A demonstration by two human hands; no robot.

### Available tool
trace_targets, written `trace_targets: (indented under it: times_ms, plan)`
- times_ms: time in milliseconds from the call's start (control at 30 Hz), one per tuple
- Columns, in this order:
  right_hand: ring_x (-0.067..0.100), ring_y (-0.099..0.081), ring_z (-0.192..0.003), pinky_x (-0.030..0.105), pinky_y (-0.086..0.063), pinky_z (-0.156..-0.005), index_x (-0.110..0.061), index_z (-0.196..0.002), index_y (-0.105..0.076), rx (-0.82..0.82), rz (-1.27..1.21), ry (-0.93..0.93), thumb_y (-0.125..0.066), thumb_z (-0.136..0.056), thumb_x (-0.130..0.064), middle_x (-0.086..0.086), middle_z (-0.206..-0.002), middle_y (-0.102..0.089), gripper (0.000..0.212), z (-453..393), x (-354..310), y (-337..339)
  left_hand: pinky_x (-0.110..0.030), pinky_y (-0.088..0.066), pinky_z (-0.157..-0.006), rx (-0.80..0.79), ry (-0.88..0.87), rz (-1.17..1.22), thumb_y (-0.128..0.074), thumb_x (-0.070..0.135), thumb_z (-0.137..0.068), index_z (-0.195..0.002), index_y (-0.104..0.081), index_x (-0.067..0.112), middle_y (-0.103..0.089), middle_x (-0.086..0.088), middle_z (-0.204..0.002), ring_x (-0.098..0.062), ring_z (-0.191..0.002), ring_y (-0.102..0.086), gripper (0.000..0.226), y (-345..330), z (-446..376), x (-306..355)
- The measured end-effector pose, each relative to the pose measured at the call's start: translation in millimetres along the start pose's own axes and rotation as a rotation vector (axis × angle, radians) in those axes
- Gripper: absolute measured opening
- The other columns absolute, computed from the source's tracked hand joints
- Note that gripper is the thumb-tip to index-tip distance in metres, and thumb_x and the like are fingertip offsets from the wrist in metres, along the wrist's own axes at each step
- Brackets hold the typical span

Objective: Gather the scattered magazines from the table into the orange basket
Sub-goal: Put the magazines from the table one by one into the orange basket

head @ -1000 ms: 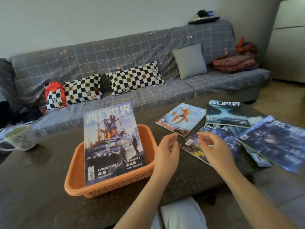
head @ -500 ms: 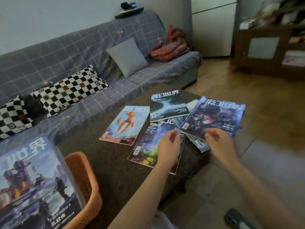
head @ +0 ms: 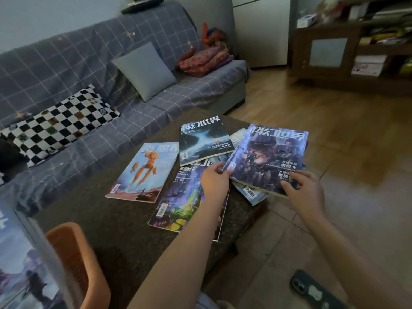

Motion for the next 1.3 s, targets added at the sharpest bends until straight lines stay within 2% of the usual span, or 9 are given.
trace_targets:
  times_ms: [133,300,400,467,600,733,833,1100,1300]
  plan:
    - [0.020,-0.057,-0.096,0.036,-0.050,-0.086,-0.009,-0.123,-0.059,0.057,-0.071,-0.065,-0.069,-0.082,-0.019,0.007,-0.122,-0.049,0.043,6,6,11,-0.035,-0.053,-0.087,-0.049,0.092,0.139,-0.071,0.014,-0.085,-0.112,-0.070,0.010,-0.071,-0.003,-0.101,-0.019,-0.090,-0.066,0.028,-2,7,-12]
    - [0.021,-0.059,-0.096,0.047,-0.053,-0.082,-0.018,-0.132,-0.049,-0.032,-0.227,-0.153,-0.066,-0.084,-0.014,0.008,-0.117,-0.059,0.052,26,8,5,-0.043,-0.057,-0.083,-0.102,0.305,0.433,-0.061,0.003,-0.090,-0.092,-0.061,0.013,-0.066,-0.011,-0.100,-0.024,-0.084,-0.066,0.009,3,27,-40]
    - [0.010,-0.058,-0.083,0.031,-0.050,-0.061,-0.021,-0.130,-0.048,-0.095,-0.312,-0.144,-0.062,-0.086,-0.009,0.002,-0.103,-0.063,0.048,44,1,0,-0.035,-0.057,-0.066,-0.143,0.368,0.604,-0.052,-0.002,-0.095,-0.092,-0.053,0.011,-0.062,-0.018,-0.112,-0.027,-0.090,-0.065,0.013,13,44,-43]
    - [0.008,-0.057,-0.081,0.022,-0.043,-0.057,-0.018,-0.128,-0.050,-0.133,-0.345,-0.124,-0.060,-0.087,-0.004,0.000,-0.103,-0.062,0.045,52,-5,-6,-0.035,-0.057,-0.066,-0.135,0.369,0.649,-0.049,-0.003,-0.096,-0.093,-0.052,0.010,-0.059,-0.023,-0.120,-0.032,-0.098,-0.064,0.014,24,52,-44]
    - [0.018,-0.058,-0.092,0.018,-0.042,-0.059,-0.012,-0.127,-0.051,-0.197,-0.382,-0.061,-0.060,-0.087,-0.001,0.006,-0.108,-0.063,0.043,77,-27,-11,-0.042,-0.057,-0.078,-0.064,0.341,0.710,-0.050,-0.003,-0.096,-0.096,-0.055,0.008,-0.060,-0.024,-0.121,-0.035,-0.107,-0.064,0.012,63,75,-48]
    - [0.022,-0.061,-0.098,0.040,-0.052,-0.080,-0.016,-0.122,-0.053,-0.256,-0.407,-0.013,-0.061,-0.087,-0.004,0.007,-0.111,-0.064,0.038,101,-56,-23,-0.036,-0.059,-0.065,0.002,0.335,0.778,-0.051,0.000,-0.095,-0.103,-0.058,0.008,-0.064,-0.016,-0.114,-0.026,-0.099,-0.067,0.013,112,95,-58]
    - [0.021,-0.061,-0.101,0.046,-0.051,-0.087,-0.019,-0.125,-0.052,-0.330,-0.430,0.036,-0.061,-0.088,-0.007,0.005,-0.114,-0.063,0.040,120,-84,-38,-0.032,-0.059,-0.059,0.068,0.339,0.863,-0.053,0.002,-0.095,-0.105,-0.060,0.010,-0.069,-0.011,-0.107,-0.020,-0.090,-0.071,0.016,154,112,-67]
    - [0.011,-0.055,-0.107,0.034,-0.047,-0.090,-0.025,-0.133,-0.047,-0.459,-0.357,0.254,-0.064,-0.086,-0.020,-0.009,-0.114,-0.058,0.051,182,-165,-87,-0.027,-0.060,-0.058,0.293,0.130,1.045,-0.045,-0.004,-0.096,-0.094,-0.059,0.007,-0.070,-0.013,-0.093,-0.016,-0.073,-0.072,0.019,270,165,-94]
    - [0.017,-0.052,-0.119,0.042,-0.044,-0.099,-0.021,-0.140,-0.040,-0.585,-0.340,0.391,-0.064,-0.086,-0.023,0.000,-0.132,-0.054,0.059,240,-215,-134,-0.028,-0.059,-0.057,0.471,0.093,1.067,-0.046,-0.002,-0.097,-0.102,-0.059,0.004,-0.070,-0.013,-0.094,-0.018,-0.076,-0.072,0.015,346,211,-132]
Point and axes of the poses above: each hand's wrist, its own z-axis away from the middle knuckle, its own y-axis out of the back of the hand, x = y × z, the point moved 8 cm from there along -z, towards the middle knuckle
